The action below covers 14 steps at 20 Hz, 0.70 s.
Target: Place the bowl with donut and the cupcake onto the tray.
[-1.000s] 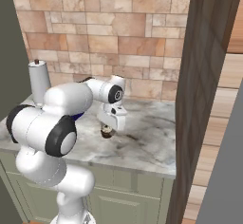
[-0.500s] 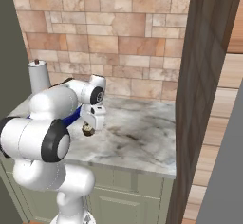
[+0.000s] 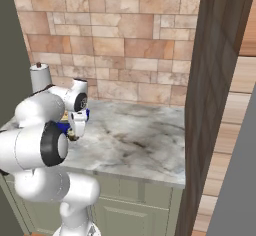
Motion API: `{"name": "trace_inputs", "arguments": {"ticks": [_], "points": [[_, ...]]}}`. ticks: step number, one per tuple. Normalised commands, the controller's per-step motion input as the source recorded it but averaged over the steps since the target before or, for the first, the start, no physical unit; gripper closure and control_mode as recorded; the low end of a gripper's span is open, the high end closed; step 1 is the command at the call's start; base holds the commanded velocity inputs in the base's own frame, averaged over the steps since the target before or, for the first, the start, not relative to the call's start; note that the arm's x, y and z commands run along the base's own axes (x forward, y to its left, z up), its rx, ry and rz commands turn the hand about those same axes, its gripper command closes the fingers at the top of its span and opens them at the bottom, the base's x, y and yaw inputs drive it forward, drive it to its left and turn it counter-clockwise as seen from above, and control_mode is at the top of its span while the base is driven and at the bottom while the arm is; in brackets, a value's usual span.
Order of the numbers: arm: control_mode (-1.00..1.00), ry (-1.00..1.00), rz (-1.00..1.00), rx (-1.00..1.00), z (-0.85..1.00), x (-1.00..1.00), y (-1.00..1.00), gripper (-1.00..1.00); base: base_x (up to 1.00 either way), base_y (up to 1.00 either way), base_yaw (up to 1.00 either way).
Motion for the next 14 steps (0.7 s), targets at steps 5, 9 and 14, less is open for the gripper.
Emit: {"name": "trace_inputs", "arguments": {"ticks": [5,9,14], "points": [[-1.00,0.00,0.14,-0.06,0.00,0.15,0.55,1.00,0.00,0.00,0.00],[-1.00,-0.04,0.11,-0.06,0.00,0.03,0.53,1.00,0.00,0.00,0.00],[-1.00,-0.12,0.04,-0.07,0.00,0.03,0.55,1.00,0.00,0.00,0.00]]}}
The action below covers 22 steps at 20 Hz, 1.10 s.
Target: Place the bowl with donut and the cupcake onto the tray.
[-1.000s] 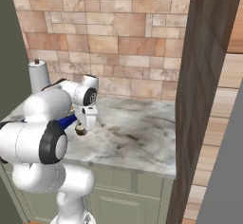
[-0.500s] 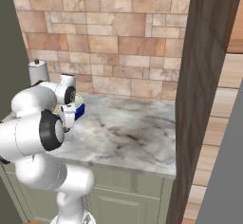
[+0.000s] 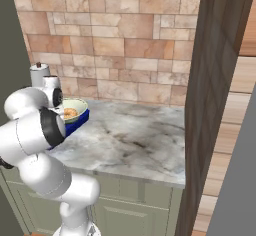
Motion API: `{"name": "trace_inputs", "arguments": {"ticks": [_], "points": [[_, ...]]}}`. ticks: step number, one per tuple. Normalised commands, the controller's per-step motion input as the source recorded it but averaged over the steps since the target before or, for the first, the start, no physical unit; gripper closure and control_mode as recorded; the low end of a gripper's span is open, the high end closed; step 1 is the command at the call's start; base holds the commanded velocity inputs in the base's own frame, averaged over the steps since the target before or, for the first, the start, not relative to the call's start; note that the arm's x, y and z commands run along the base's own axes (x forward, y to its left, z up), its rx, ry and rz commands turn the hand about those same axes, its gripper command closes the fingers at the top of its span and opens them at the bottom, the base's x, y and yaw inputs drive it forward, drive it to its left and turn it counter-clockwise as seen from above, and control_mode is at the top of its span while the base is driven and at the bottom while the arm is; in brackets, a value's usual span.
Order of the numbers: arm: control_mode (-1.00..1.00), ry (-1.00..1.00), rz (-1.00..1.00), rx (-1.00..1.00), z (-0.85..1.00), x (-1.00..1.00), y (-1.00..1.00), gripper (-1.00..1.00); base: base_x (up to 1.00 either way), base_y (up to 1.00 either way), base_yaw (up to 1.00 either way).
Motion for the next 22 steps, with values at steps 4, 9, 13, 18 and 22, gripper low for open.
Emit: {"name": "trace_inputs", "arguments": {"ticks": [4,9,13,18,22], "points": [[-1.00,-0.08,0.03,-0.08,-0.04,0.03,0.65,1.00,0.00,0.00,0.00],[-1.00,-0.09,0.01,-0.07,-0.11,0.26,0.57,1.00,0.00,0.00,0.00],[-1.00,-0.13,0.00,-0.09,-0.10,0.37,0.50,1.00,0.00,0.00,0.00],[-1.00,-0.08,0.00,-0.03,-0.13,0.11,0.23,1.00,0.00,0.00,0.00],[-1.00,0.00,0.02,0.00,-0.23,0.02,0.01,1.00,0.00,0.00,0.00]]}}
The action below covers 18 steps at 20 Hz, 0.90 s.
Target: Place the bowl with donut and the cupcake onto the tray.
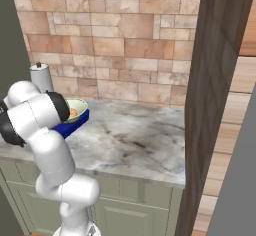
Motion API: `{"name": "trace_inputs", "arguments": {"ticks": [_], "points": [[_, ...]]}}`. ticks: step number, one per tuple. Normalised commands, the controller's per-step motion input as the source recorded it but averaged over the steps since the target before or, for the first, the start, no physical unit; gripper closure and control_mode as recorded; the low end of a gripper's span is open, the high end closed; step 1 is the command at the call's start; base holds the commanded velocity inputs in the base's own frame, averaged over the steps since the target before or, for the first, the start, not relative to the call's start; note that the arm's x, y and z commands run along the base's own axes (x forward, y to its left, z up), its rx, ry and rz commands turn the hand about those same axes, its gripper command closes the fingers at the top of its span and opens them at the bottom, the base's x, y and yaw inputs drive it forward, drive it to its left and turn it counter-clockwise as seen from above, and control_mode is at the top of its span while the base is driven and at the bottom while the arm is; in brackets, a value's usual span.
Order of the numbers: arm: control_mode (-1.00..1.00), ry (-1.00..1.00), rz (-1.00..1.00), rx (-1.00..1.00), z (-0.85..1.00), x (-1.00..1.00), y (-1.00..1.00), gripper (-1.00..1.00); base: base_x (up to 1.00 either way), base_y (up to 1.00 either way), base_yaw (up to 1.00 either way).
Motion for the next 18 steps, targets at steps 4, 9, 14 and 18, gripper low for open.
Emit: {"name": "trace_inputs", "arguments": {"ticks": [4,9,14,18], "points": [[-1.00,-0.02,0.01,0.00,-0.23,0.01,0.00,1.00,0.00,0.00,0.00],[-1.00,-0.03,0.02,0.00,-0.16,0.00,0.00,1.00,0.00,0.00,0.00],[-1.00,-0.04,0.05,0.00,-0.19,0.01,0.00,1.00,0.00,0.00,0.00],[-1.00,-0.02,0.05,0.00,-0.18,0.00,0.00,1.00,0.00,0.00,0.00]]}}
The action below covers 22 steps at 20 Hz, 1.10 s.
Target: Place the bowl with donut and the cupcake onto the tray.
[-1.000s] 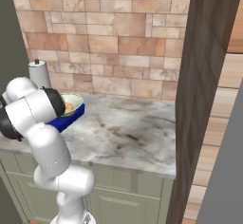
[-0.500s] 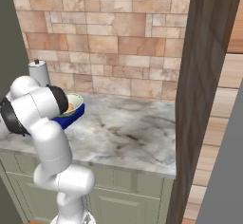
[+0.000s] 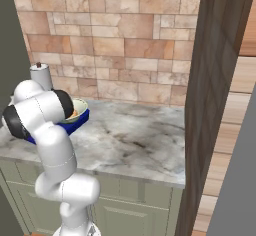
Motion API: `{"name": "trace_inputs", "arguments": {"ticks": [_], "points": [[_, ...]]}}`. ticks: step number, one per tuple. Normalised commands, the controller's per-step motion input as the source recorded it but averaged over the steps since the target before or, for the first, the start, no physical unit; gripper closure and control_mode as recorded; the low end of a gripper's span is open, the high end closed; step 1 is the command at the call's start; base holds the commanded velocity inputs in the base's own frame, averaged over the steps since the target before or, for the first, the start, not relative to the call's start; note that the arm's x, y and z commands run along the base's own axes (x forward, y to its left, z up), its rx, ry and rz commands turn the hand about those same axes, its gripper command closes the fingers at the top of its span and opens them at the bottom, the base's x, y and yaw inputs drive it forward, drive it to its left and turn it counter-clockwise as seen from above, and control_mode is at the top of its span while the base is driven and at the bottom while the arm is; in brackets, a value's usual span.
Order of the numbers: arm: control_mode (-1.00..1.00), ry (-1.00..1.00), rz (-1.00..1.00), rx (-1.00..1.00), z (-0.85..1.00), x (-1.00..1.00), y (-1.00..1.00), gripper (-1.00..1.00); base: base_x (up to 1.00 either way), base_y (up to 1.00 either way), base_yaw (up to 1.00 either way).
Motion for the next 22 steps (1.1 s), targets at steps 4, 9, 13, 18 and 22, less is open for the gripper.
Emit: {"name": "trace_inputs", "arguments": {"ticks": [4,9,13,18,22], "points": [[-1.00,0.00,0.04,0.00,-0.13,0.01,0.00,1.00,0.00,0.00,0.00],[-1.00,0.00,0.02,0.00,-0.04,0.02,0.00,-1.00,0.00,0.00,0.00],[-1.00,0.00,0.01,0.00,0.14,0.00,0.00,-1.00,0.00,0.00,0.00],[-1.00,0.02,0.00,-0.05,0.33,0.00,0.00,-1.00,0.00,0.00,0.00],[-1.00,0.01,0.00,-0.02,0.35,-0.02,0.00,-1.00,0.00,0.00,0.00]]}}
